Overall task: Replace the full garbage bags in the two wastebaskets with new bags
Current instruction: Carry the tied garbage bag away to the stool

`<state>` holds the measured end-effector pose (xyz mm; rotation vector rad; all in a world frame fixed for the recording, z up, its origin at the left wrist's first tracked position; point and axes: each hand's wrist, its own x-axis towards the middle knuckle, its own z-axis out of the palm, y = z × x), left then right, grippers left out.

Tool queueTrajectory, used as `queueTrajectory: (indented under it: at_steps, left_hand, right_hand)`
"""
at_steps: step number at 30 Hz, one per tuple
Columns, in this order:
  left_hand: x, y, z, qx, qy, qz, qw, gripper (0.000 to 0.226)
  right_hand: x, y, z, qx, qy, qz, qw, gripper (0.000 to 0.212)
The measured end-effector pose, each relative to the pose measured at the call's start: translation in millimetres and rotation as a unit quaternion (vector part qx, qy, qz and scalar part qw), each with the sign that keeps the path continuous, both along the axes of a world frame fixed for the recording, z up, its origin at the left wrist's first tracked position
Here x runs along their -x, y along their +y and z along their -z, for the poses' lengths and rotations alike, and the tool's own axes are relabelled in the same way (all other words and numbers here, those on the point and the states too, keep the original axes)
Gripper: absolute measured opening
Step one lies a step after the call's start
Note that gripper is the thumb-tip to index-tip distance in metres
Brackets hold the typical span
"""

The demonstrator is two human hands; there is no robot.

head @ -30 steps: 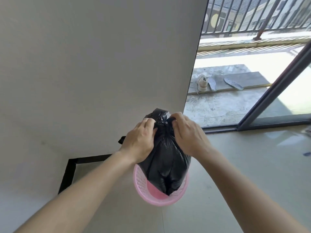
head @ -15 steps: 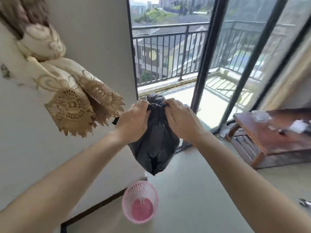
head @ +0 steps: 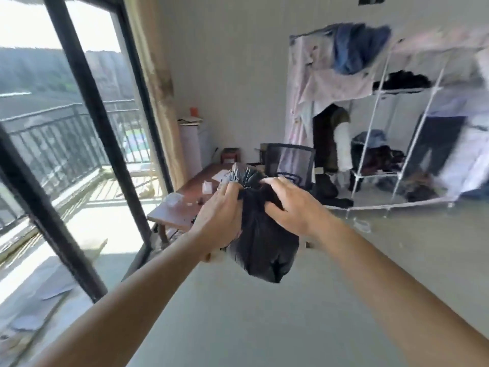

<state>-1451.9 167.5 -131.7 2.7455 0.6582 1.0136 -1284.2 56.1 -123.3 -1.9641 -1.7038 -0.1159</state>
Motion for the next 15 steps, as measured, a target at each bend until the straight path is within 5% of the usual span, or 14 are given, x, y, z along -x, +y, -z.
queueTrajectory:
  at_steps: [7,15]
  left_hand:
    - [-276.9,-130.3,7.1,0.022,0.022,0.179,0.983,0.028]
    - [-539.2,-227.6,16.1,0.018,0.066,0.311,0.948,0.030]
  right_hand:
    - [-228.8,-188.0,11.6,0.055,-0.063,0.159,0.984,0.089]
    - [-446.4,-317.0,7.9,0.111,-0.089,0.283,0.949,0.087]
